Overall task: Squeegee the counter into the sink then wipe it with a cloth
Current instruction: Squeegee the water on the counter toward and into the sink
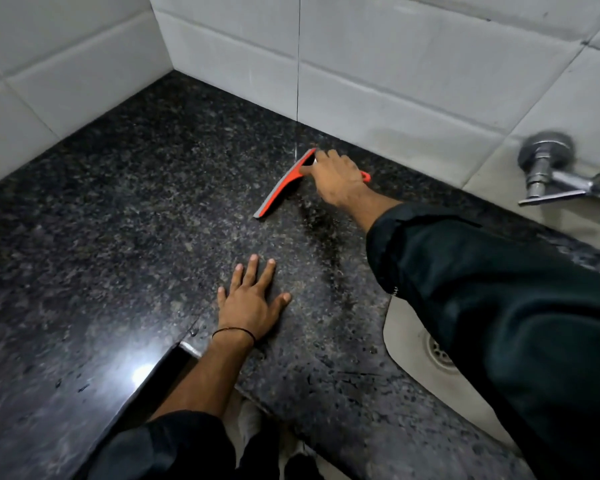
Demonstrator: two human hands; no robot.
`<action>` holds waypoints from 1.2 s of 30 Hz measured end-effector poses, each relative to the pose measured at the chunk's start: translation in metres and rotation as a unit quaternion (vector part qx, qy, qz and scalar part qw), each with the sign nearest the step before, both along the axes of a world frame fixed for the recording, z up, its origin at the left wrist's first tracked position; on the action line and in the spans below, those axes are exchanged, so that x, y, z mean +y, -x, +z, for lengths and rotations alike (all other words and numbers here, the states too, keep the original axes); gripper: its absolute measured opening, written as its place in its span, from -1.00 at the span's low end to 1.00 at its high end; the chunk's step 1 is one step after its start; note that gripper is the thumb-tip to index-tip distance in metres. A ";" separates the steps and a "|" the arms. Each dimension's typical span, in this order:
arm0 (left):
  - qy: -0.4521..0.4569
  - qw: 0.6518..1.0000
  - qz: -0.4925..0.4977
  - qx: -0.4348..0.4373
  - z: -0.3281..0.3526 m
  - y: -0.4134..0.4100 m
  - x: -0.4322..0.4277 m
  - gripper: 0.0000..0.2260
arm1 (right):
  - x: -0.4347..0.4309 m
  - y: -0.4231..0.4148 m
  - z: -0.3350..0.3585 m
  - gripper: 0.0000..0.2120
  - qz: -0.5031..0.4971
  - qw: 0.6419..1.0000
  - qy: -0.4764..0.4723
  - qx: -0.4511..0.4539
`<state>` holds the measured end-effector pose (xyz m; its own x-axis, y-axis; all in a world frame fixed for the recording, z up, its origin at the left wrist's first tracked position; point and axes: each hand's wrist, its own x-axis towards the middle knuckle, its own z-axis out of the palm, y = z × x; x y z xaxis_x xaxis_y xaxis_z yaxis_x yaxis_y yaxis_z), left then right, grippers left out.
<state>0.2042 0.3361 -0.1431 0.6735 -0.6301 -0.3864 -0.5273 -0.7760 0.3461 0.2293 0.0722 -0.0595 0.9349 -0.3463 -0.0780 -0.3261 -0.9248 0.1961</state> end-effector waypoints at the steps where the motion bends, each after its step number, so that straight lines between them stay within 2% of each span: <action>1: 0.002 1.000 0.002 -0.001 0.000 0.000 0.000 -0.34 | -0.004 0.002 -0.003 -0.48 0.001 1.000 -0.003 0.009; 5: 0.007 1.000 0.005 -0.008 -0.001 0.000 -0.001 -0.33 | -0.018 0.053 -0.004 -0.51 -0.013 0.999 -0.019 0.033; 10: 0.004 1.000 -0.001 -0.015 0.002 0.004 0.001 -0.33 | -0.036 0.170 0.003 -0.57 -0.120 0.990 -0.054 0.044; 13: 0.007 1.000 -0.001 -0.016 0.005 0.005 0.000 -0.32 | -0.036 0.238 0.021 -0.47 -0.165 0.981 -0.069 0.079; 14: 0.006 1.000 0.000 -0.016 0.006 0.005 0.000 -0.32 | -0.034 0.256 0.027 -0.48 -0.180 0.978 -0.065 0.087; 17: 0.006 1.000 0.000 -0.018 0.006 0.007 0.001 -0.32 | -0.028 0.286 0.039 -0.69 -0.225 0.970 -0.022 0.095; 20: 0.013 1.000 0.000 -0.020 0.006 0.008 0.003 -0.33 | -0.016 0.298 0.040 -0.69 -0.238 0.964 -0.012 0.116; 23: 0.047 0.999 -0.004 -0.009 0.011 0.006 0.009 -0.37 | -0.002 0.289 0.044 -0.57 -0.209 0.972 -0.068 0.081; 25: 0.120 0.992 0.023 0.000 0.016 0.006 0.021 -0.45 | 0.012 0.265 0.047 -0.45 -0.143 0.986 -0.072 0.055; 27: 0.190 0.979 0.076 -0.011 0.020 0.009 0.042 -0.54 | 0.029 0.231 0.043 -0.40 -0.089 0.991 -0.097 0.011; 31: 0.228 0.943 0.224 -0.088 0.018 0.016 0.114 -0.68 | 0.085 0.141 0.027 -0.37 -0.023 0.979 -0.201 -0.025; 34: 0.175 0.911 0.333 -0.169 0.014 0.017 0.177 -0.74 | 0.140 0.072 0.013 -0.37 0.068 0.970 -0.233 -0.020; 36: 0.073 0.900 0.390 -0.181 0.012 0.018 0.213 -0.59 | 0.181 0.030 0.006 -0.37 0.133 0.961 -0.241 -0.005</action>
<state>0.1864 0.5491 -0.1314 0.9980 0.0634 -0.0041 0.0599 -0.9188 0.3901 0.1994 0.2536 -0.0539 0.9870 -0.0209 -0.1595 -0.0653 -0.9581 -0.2789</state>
